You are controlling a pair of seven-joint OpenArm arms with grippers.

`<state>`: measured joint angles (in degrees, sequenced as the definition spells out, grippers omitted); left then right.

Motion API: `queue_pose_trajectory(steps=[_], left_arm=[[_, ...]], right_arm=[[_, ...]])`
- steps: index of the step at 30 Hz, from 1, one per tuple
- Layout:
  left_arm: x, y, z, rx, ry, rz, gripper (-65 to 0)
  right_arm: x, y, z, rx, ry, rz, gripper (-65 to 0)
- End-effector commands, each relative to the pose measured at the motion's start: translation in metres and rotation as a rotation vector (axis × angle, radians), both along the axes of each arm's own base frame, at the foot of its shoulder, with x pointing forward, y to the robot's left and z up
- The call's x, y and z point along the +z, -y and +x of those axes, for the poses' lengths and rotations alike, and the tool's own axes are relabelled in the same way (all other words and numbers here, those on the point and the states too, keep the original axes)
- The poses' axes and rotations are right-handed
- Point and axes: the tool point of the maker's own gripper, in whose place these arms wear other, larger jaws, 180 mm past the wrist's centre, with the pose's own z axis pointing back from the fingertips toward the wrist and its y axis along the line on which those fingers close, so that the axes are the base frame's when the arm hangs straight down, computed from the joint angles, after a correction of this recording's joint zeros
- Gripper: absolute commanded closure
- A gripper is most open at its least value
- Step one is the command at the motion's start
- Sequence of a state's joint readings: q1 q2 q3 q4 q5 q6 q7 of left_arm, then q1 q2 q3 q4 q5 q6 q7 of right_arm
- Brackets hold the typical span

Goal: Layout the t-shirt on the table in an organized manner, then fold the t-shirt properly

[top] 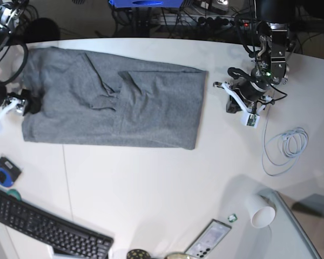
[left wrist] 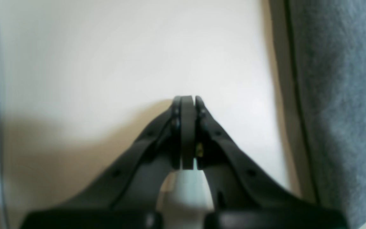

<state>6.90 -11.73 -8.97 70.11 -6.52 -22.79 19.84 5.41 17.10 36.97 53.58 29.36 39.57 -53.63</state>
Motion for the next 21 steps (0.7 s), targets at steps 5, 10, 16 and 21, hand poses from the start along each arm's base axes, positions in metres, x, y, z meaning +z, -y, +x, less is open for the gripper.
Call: queue_pose_trajectory(steps=[5,10,16,21], left_arm=[[0.014,-0.002,0.016,-0.005,0.052,-0.002,0.0],[0.012,-0.003,0.014,-0.005,0.044,0.001,0.0],[0.009,0.009,0.013,-0.02,0.039,-0.015,0.0],[0.003,0.04,0.007,-0.105,0.017,-0.03,0.0]], right_arm=[[-0.006,-0.003,-0.007,0.031,-0.037,0.001,-59.0],[-0.007,-0.002,-0.01,0.034,-0.044,-0.003,-59.0],[-0.017,-0.015,-0.026,0.049,-0.089,0.022,-59.0],[-0.023,-0.022,-0.044,0.084,-0.166,0.036,-59.0]])
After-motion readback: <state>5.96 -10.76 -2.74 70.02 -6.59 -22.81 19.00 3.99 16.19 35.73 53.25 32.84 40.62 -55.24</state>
